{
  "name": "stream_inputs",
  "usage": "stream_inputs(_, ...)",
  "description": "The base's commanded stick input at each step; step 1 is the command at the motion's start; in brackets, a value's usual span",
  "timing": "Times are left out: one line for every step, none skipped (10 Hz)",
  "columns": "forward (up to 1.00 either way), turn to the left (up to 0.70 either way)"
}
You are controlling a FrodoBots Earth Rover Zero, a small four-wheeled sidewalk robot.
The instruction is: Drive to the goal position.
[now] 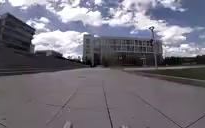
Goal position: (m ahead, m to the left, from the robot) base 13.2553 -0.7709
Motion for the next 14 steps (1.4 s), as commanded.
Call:
stream_inputs(0.70,0.00)
stream_inputs(0.70,0.00)
stream_inputs(0.70,0.00)
stream_inputs(0.70,0.00)
stream_inputs(0.70,0.00)
stream_inputs(0.70,0.00)
stream_inputs(0.70,0.00)
stream_inputs(0.70,0.00)
stream_inputs(0.70,0.00)
stream_inputs(0.70,0.00)
stream_inputs(0.70,0.00)
stream_inputs(0.70,0.00)
stream_inputs(0.70,0.00)
stream_inputs(0.70,0.00)
